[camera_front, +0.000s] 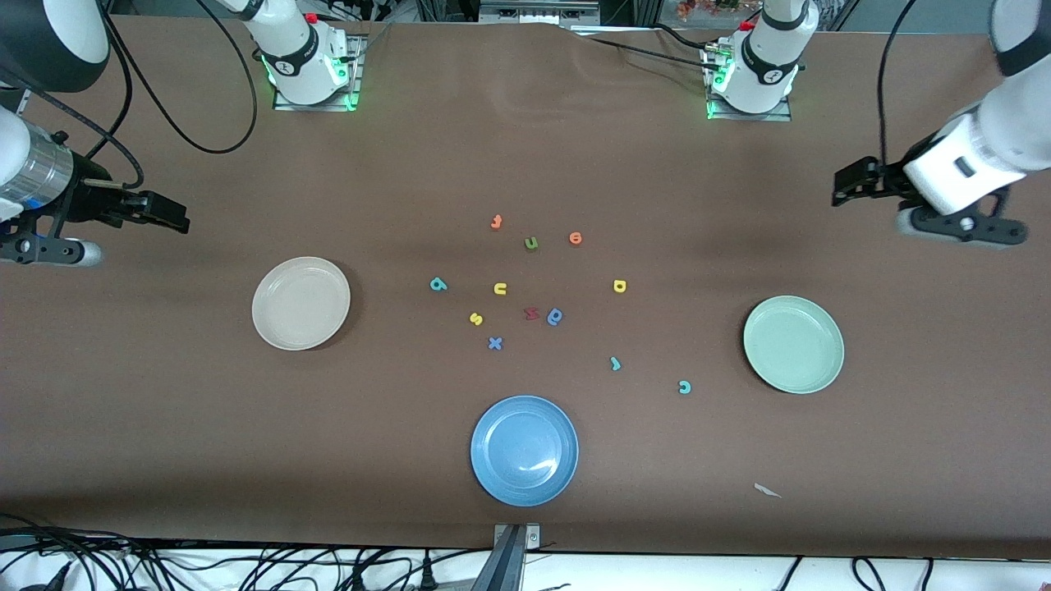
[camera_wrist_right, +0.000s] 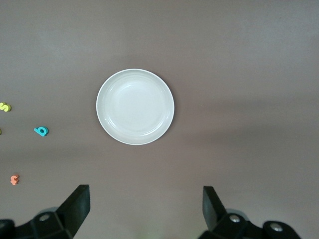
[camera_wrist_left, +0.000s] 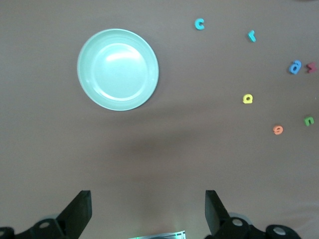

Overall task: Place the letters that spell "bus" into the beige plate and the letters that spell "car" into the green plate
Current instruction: 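Move the left gripper and the right gripper toward the scattered letters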

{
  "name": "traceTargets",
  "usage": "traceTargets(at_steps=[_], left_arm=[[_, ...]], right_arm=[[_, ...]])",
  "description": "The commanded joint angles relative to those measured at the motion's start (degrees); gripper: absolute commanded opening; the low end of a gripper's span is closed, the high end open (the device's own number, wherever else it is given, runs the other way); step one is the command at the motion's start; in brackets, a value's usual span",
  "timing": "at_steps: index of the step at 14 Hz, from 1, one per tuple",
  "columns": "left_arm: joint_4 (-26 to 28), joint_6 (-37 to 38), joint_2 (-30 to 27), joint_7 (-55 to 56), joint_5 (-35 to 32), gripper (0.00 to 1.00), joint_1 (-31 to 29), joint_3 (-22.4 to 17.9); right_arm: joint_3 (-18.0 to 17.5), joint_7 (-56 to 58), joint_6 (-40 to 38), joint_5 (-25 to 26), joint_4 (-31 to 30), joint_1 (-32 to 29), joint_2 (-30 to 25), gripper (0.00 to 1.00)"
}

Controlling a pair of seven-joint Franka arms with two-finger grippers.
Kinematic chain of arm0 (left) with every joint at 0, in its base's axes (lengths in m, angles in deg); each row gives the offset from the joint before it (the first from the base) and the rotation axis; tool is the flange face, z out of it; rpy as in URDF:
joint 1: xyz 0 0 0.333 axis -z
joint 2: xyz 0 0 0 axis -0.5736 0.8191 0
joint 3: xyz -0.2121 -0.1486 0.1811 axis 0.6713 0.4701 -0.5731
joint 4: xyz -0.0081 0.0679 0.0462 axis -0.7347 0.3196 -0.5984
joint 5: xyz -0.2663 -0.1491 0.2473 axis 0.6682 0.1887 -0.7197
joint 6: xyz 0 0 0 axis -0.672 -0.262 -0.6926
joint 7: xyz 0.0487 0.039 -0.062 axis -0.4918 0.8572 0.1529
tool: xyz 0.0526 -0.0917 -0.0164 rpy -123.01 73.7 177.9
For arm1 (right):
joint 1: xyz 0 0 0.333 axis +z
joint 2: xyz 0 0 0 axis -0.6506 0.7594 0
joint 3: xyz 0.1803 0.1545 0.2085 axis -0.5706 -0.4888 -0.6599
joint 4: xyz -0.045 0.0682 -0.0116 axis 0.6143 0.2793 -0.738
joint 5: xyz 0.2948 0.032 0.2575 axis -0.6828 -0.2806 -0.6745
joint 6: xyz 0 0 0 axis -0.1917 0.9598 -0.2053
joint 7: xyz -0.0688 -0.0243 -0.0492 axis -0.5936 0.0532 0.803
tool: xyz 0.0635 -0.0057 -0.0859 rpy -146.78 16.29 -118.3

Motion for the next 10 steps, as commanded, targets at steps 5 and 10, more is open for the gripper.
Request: traceTargets(at_steps=[5,10], left_arm=[[-1.4,-13.5,13.7,-0.1,2.6,1.0,10.6,0.2],[0.0,-25.0,23.1,2.5,3.0,0.75,16.8,0.2]], right_arm=[[-2.3,-5.6,12.6,-4.2,-10.8,2.4,-0.5,1.0],[-7.0,-19.5,26.1,-4.1,-17.5,7.7,3.3,1.0]])
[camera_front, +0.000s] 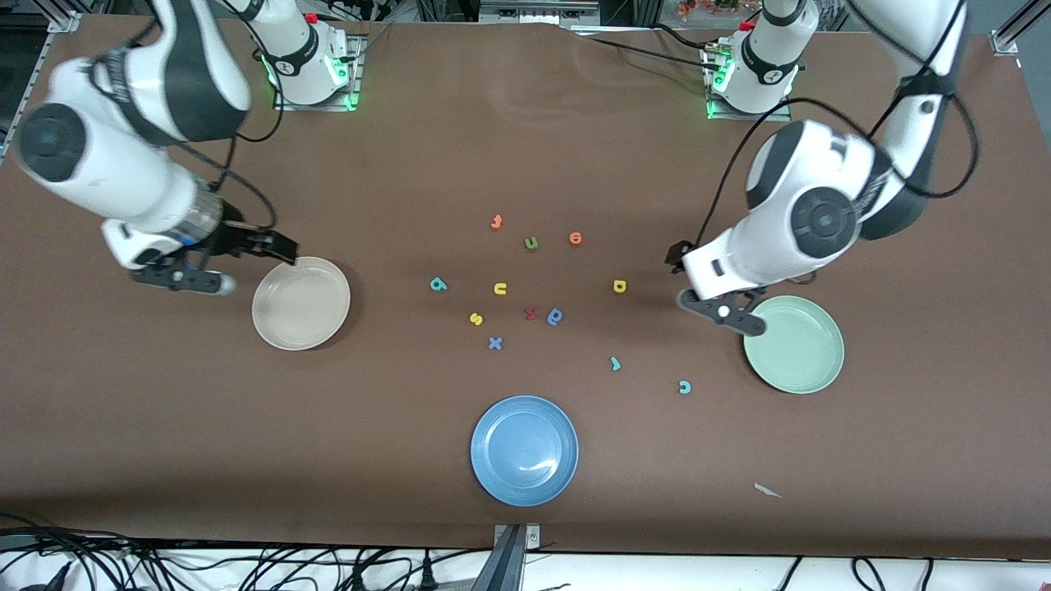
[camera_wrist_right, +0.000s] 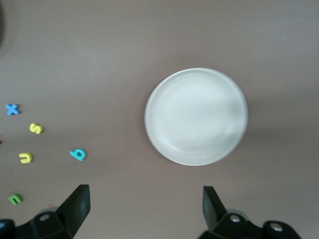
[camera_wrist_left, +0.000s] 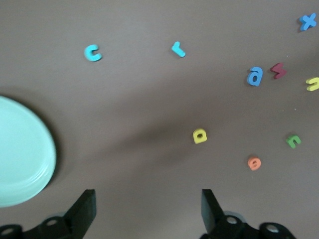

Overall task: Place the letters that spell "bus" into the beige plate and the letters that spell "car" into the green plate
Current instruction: 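Move the left gripper and the right gripper toward the scattered letters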

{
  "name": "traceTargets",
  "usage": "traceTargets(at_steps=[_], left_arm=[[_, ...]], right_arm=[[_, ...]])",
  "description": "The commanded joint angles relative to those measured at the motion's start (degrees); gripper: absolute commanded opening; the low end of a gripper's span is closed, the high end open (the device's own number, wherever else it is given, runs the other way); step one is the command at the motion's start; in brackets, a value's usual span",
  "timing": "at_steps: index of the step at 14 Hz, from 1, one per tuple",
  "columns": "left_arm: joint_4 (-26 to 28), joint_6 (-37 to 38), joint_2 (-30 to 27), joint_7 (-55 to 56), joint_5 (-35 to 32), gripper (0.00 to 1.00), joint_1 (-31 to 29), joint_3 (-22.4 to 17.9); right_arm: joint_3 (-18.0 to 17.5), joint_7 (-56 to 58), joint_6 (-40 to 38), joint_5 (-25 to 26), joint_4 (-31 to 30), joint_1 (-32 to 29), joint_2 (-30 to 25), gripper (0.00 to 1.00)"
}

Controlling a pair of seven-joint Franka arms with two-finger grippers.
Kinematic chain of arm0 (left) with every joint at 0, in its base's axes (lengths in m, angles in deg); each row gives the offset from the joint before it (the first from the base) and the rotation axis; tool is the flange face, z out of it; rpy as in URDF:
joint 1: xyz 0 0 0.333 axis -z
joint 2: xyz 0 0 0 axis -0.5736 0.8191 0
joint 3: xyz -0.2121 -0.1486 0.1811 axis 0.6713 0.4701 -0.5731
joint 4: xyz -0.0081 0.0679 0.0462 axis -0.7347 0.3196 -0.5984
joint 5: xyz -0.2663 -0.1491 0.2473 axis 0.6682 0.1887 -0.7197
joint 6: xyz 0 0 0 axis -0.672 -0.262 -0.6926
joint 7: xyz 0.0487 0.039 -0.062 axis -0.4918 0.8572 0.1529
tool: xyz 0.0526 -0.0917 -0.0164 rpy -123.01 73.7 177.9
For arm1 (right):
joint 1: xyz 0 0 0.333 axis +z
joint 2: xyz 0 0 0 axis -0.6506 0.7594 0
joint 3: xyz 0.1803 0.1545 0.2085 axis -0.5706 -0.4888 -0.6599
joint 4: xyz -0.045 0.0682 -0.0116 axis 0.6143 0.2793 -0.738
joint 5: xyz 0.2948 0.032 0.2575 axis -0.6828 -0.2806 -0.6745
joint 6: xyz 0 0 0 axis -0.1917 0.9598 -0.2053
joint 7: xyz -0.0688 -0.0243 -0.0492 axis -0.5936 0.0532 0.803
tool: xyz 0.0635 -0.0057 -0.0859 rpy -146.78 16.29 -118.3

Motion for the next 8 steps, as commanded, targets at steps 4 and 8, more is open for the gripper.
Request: traceTargets(at_steps=[4,8], left_arm=[[10.2,-18.0,3.6,10.8,0.9,0.67,5.1,-0.4],[21.2,-35.0,3.7,11.1,0.9,0.69,5.3,2.3]], right_arm=[[-0.2,-14.3,15.5,-0.2,-2.7,10.3,9.9,1.0],[-0.2,-17.7,21.8,0.3,-2.6,14.2,16.7,1.0]])
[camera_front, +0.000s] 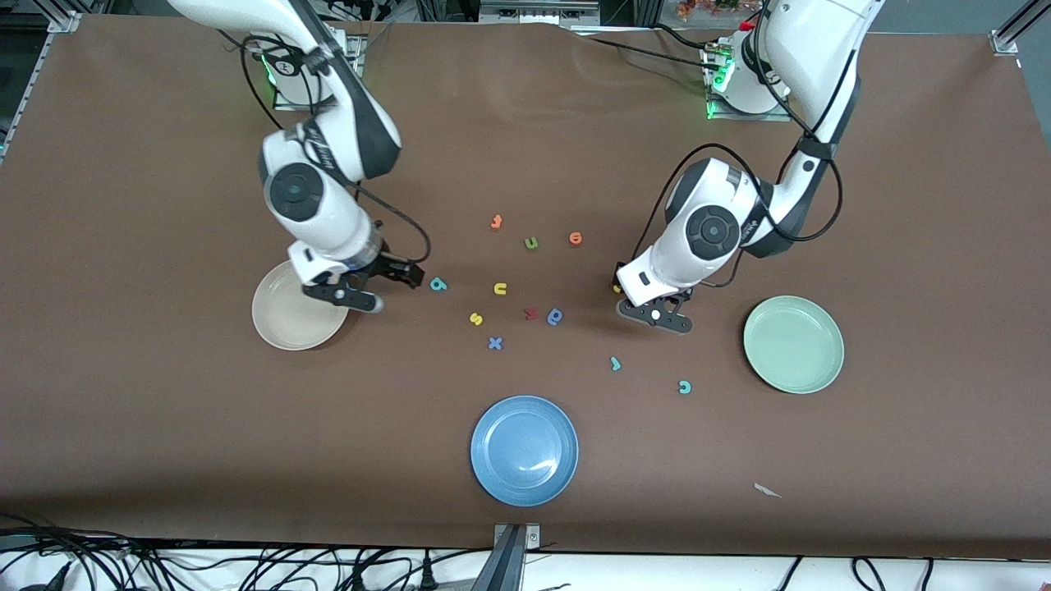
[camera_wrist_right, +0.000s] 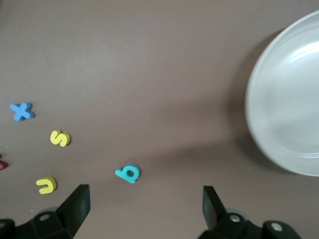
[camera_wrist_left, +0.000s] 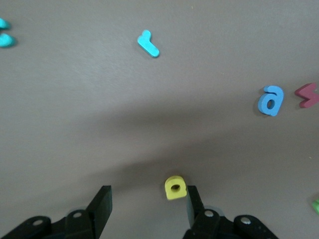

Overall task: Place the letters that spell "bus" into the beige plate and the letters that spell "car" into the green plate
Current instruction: 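Move the left gripper and the right gripper toward the scattered letters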

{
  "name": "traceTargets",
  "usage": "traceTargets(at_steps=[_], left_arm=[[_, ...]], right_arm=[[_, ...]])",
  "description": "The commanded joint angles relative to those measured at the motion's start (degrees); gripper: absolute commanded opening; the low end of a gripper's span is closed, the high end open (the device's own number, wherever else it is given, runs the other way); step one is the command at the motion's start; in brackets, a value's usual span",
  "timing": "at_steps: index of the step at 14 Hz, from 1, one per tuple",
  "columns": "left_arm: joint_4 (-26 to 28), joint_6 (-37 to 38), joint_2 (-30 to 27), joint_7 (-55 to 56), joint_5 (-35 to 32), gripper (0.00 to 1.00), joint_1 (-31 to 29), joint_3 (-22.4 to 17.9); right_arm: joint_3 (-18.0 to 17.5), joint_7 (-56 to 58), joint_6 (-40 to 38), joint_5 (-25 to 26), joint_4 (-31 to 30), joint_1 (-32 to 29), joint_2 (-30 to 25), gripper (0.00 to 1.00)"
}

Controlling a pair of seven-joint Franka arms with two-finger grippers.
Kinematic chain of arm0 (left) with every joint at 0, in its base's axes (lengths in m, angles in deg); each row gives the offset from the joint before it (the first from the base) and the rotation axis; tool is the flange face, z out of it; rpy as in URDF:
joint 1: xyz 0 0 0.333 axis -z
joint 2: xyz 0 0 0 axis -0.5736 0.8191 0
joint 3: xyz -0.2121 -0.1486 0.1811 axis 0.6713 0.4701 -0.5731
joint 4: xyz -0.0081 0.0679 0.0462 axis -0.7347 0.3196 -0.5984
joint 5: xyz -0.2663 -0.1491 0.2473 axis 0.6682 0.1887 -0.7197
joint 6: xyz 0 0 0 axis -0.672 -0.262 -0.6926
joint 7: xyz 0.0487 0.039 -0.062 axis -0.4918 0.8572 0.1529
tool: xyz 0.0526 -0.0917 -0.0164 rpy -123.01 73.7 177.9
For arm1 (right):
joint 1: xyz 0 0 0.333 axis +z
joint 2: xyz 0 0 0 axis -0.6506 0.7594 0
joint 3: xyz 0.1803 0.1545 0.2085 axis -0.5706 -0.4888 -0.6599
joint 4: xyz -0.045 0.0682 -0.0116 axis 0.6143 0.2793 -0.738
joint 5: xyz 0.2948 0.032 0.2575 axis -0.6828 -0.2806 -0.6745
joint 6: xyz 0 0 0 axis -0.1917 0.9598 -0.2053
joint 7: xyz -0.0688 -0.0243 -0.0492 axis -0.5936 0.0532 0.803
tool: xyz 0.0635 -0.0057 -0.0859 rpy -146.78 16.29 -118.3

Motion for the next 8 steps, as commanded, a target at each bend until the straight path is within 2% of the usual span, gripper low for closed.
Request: traceTargets(at_steps=[1,5,8], left_arm=[[6.4,-7.3,-1.4,1.4,0.9,0.68,1.1,1.3],[7.1,-7.3,0.1,9.8,-3.4,0.64,6.4,0.9],[6.5,-7.4,1.4,11.0,-9.3,0.65,4.4,0.8]], right_arm=[[0.5,-0.7,3.3,0.6,0.5,1.2,3.7,1.0],[0.6,-0.8,6.7,0.7,0.5,3.0,7.6,1.0],[0.6,-1.1,7.2,0.7,0.4,4.6,8.9,1.0]])
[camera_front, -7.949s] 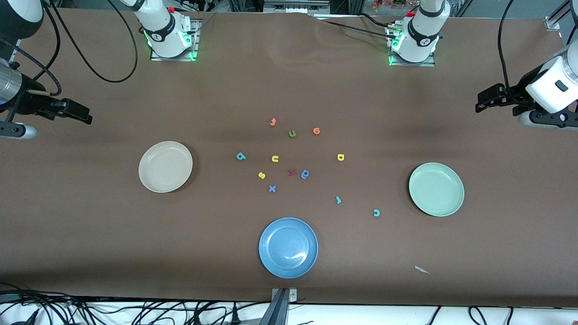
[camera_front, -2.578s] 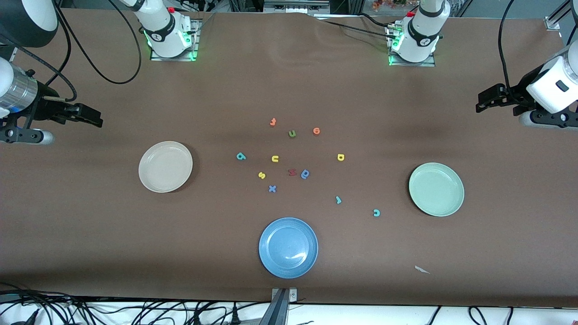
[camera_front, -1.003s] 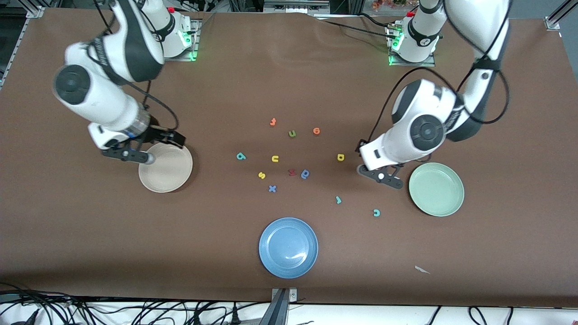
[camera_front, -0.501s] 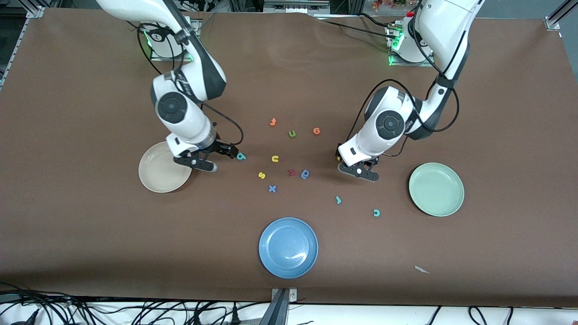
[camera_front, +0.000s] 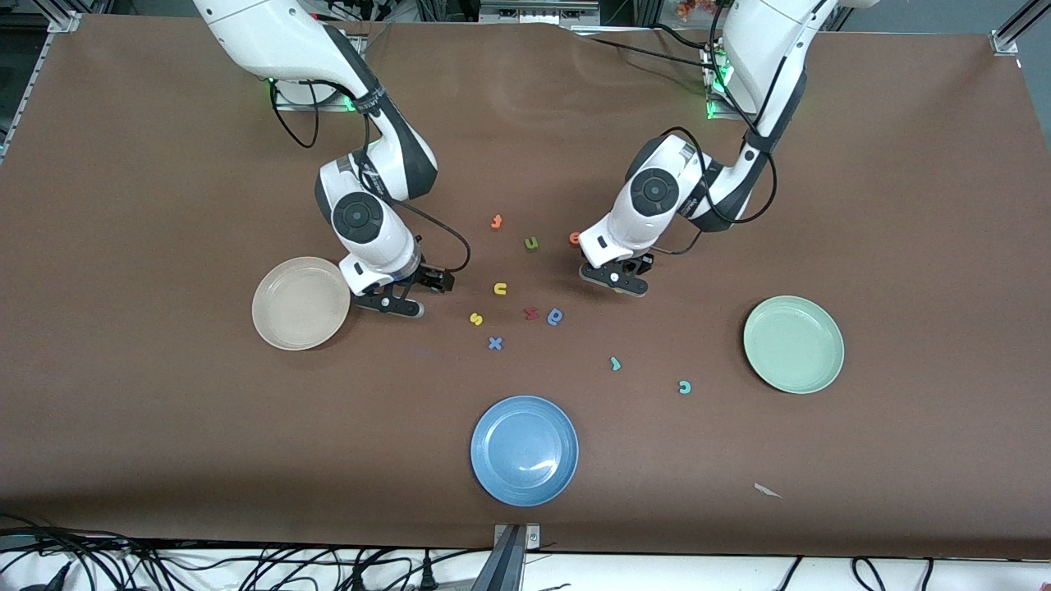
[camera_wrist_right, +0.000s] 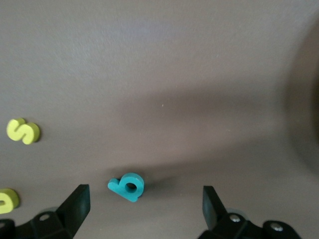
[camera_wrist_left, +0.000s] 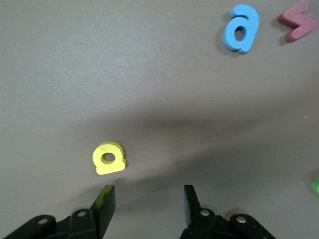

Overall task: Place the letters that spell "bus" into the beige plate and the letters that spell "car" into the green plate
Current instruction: 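Grasp the yellow letter with the left gripper while the right gripper grasps the teal letter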

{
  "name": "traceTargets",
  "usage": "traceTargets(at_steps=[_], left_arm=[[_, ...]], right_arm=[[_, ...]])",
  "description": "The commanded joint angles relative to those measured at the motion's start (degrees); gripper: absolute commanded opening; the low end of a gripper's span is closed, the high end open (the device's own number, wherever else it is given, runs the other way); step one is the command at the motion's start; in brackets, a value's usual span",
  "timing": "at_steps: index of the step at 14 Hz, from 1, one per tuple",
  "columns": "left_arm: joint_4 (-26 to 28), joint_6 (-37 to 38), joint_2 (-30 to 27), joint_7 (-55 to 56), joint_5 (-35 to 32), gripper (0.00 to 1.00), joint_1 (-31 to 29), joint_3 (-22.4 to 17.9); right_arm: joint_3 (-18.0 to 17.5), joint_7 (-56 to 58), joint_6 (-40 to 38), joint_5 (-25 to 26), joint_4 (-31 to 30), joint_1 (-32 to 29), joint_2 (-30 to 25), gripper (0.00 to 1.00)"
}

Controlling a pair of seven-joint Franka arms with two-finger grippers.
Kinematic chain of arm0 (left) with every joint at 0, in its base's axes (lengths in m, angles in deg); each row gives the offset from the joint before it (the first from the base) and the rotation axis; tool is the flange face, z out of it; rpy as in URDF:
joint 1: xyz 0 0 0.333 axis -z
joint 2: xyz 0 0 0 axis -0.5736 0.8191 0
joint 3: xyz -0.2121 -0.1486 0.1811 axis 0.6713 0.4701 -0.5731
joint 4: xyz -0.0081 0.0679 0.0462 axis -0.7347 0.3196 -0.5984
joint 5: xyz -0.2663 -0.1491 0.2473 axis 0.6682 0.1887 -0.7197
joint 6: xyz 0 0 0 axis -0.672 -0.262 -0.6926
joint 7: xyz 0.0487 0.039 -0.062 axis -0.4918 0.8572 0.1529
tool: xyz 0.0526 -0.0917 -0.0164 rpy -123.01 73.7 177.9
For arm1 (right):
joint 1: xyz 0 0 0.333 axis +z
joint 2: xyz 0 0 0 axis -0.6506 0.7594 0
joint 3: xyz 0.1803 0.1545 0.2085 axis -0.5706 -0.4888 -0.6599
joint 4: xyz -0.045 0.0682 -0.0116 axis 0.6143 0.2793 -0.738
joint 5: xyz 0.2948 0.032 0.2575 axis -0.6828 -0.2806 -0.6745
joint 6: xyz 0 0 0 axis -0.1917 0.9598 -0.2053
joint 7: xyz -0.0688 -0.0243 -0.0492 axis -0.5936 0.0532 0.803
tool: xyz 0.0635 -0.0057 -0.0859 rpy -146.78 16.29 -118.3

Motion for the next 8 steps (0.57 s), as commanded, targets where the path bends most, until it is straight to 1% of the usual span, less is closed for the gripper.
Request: traceTargets(at_steps=[1,3,5,6,7,8], left_arm=[[-0.6,-0.8,0.8,0.9,-3.9,0.65,-1.5,-0.7],[-1.1,-1.1,1.6,1.0,-4.5,0.65,-1.8,-0.7],[-1.1,-4.1,3.2,1.7,-4.6,0.64,-1.8,-0.8],[-1.1,-4.2,3.3,1.7,-4.6,0.64,-1.7,-0.8],[-1.1,-4.3,3.5,1.8,-4.6,0.61,-1.6,-0.8],[-1.3,-4.3,3.5,2.3,-4.6,0.61,-1.4,-0.7]], right_arm=[[0.5,-0.9,1.1,0.5,0.3,2.0,1.0,1.0],[0.5,-0.9,2.6,0.5,0.1,2.0,1.8,1.0],[0.5,-0.9,4.2,0.5,0.1,2.0,2.4,1.0],[0.5,-1.0,5.5,0.5,0.1,2.0,2.8,1.0],[0.5,-1.0,6.3,0.5,-0.2,2.0,2.9,1.0],[0.5,-1.0,7.0,0.4,-0.3,2.0,2.9,1.0]])
